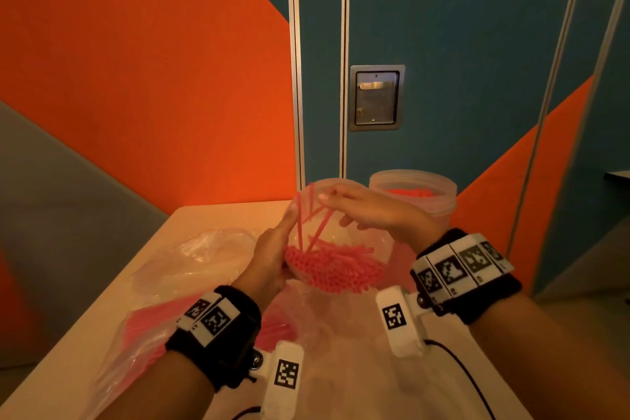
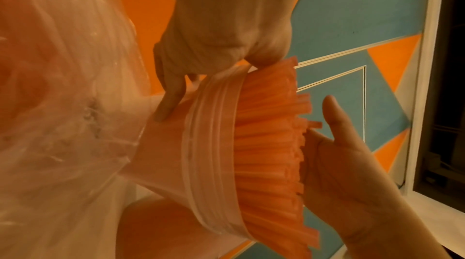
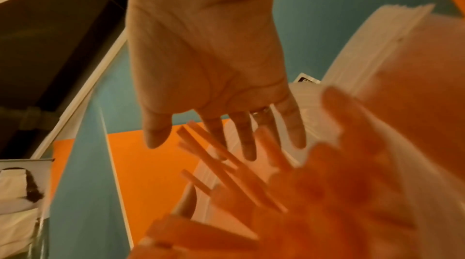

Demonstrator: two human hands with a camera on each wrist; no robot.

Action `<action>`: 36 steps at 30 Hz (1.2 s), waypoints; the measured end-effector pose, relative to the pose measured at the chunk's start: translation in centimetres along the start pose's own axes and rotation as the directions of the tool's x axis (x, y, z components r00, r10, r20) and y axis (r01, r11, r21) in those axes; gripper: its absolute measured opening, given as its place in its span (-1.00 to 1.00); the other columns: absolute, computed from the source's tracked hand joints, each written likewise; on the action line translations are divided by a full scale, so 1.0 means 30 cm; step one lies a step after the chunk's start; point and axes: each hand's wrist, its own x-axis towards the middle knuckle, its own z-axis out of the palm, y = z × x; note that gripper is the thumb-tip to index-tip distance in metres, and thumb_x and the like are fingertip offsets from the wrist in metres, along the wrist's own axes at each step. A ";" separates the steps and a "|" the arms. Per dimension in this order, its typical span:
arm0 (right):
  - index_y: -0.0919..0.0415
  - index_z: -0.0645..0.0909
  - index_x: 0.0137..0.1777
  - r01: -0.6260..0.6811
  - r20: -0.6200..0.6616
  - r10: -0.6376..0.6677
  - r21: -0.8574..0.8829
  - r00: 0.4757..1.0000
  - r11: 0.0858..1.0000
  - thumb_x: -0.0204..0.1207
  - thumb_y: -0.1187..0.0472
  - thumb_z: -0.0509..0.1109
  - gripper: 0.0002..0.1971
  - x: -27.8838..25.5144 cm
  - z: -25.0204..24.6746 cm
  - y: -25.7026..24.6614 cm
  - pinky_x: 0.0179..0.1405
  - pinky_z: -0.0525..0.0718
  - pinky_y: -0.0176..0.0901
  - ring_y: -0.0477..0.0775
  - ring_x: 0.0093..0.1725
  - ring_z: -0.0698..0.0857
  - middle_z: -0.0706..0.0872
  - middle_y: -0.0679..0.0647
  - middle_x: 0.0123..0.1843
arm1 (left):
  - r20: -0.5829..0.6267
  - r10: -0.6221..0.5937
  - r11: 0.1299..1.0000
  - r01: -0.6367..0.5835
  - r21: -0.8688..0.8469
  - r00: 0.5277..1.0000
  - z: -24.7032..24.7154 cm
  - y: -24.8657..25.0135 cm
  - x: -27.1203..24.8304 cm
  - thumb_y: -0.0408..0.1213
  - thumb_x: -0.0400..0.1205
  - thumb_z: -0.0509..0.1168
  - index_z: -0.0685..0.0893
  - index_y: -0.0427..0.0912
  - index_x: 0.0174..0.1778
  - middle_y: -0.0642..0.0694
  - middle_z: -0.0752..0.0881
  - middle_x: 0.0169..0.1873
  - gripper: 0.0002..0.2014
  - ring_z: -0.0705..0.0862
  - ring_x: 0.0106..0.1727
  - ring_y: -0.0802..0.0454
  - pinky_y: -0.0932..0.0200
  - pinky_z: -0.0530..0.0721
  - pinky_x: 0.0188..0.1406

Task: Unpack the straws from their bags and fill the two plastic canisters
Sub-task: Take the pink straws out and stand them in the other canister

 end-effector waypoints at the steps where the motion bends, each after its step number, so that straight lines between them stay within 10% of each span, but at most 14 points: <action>1: 0.01 0.54 0.27 0.000 -0.002 0.000 0.004 1.000 1.000 0.59 -0.17 0.16 -0.61 0.008 -0.004 0.005 0.13 0.58 -0.21 -0.11 0.18 0.59 0.55 -0.22 0.14 | 0.009 0.001 1.000 -0.001 0.023 1.000 0.001 0.000 -0.002 0.36 0.49 0.15 0.81 0.11 -0.26 -0.04 0.84 -0.22 -0.53 0.81 -0.28 0.07 0.14 0.67 -0.34; 8: 0.17 0.52 0.40 0.012 0.302 0.009 -0.065 0.953 0.998 0.64 -0.14 0.05 -0.49 -0.006 0.059 -0.011 0.46 0.44 -0.04 0.03 0.37 0.56 0.59 0.10 0.41 | 0.063 -0.042 0.998 0.038 0.054 0.997 0.024 0.020 -0.010 0.56 0.27 0.03 0.72 0.07 0.13 -0.06 0.83 -0.06 -0.21 0.81 -0.04 -0.03 0.02 0.75 -0.16; 13: 0.15 0.48 0.41 -0.086 0.057 0.085 0.016 0.995 0.996 0.71 -0.04 -0.03 -0.55 0.000 -0.006 -0.016 0.32 0.41 -0.16 0.07 0.40 0.52 0.55 0.07 0.42 | -0.034 -0.016 0.999 0.018 0.039 0.999 0.021 0.034 -0.018 0.45 0.42 0.04 0.77 0.10 -0.21 0.10 0.83 -0.36 -0.43 0.76 -0.16 0.02 0.10 0.69 -0.29; 18: 0.14 0.49 0.44 -0.260 0.437 0.410 -0.364 0.800 0.894 0.65 -0.24 -0.16 -0.36 0.017 0.041 0.032 0.37 0.45 -0.04 0.13 0.28 0.57 0.55 0.16 0.41 | -0.057 -0.043 0.999 0.044 0.023 0.997 0.036 0.036 -0.025 0.51 0.24 0.15 0.75 0.01 -0.07 -0.04 0.84 -0.23 -0.31 0.79 -0.12 -0.12 -0.20 0.76 -0.04; 23: 0.14 0.20 0.61 -0.228 0.321 0.285 -0.205 0.903 0.952 0.69 -0.14 -0.12 -0.43 0.035 0.036 0.043 0.60 0.19 0.04 0.12 0.57 0.30 0.33 0.08 0.59 | -0.047 -0.067 0.998 0.068 0.008 0.997 0.042 0.040 -0.037 0.53 0.17 0.16 0.73 0.01 0.03 -0.14 0.82 -0.05 -0.23 0.80 -0.09 -0.12 -0.06 0.77 -0.21; 26: 0.17 0.28 0.57 -0.282 0.374 0.332 -0.183 0.866 0.942 0.66 -0.21 -0.13 -0.37 0.024 0.046 0.038 0.44 0.39 -0.05 0.21 0.47 0.45 0.43 0.15 0.52 | -0.072 -0.073 0.997 0.074 0.009 0.995 0.051 0.043 -0.036 0.53 0.16 0.16 0.69 -0.04 0.11 -0.12 0.80 -0.03 -0.17 0.78 -0.11 -0.10 0.04 0.72 -0.35; 32: 0.03 0.38 0.49 -0.183 0.150 0.153 0.212 0.977 0.960 0.69 -0.05 0.03 -0.57 0.005 0.024 0.009 0.30 0.51 -0.20 0.01 0.38 0.53 0.42 -0.02 0.53 | -0.092 -0.059 0.997 0.064 0.049 0.994 0.053 0.036 -0.040 0.50 0.36 0.10 0.67 0.03 0.10 -0.04 0.81 -0.16 -0.31 0.78 -0.21 0.00 0.12 0.71 -0.43; 36: 0.12 0.39 0.51 -0.231 0.125 0.262 -0.218 0.957 0.948 0.72 0.04 0.00 -0.57 0.000 0.014 0.026 0.43 0.35 -0.08 0.09 0.46 0.45 0.41 0.04 0.55 | -0.053 -0.060 0.998 0.061 0.006 0.997 0.049 0.033 -0.039 0.45 0.40 0.09 0.71 0.02 -0.14 0.01 0.82 -0.34 -0.42 0.78 -0.37 0.07 0.14 0.74 -0.42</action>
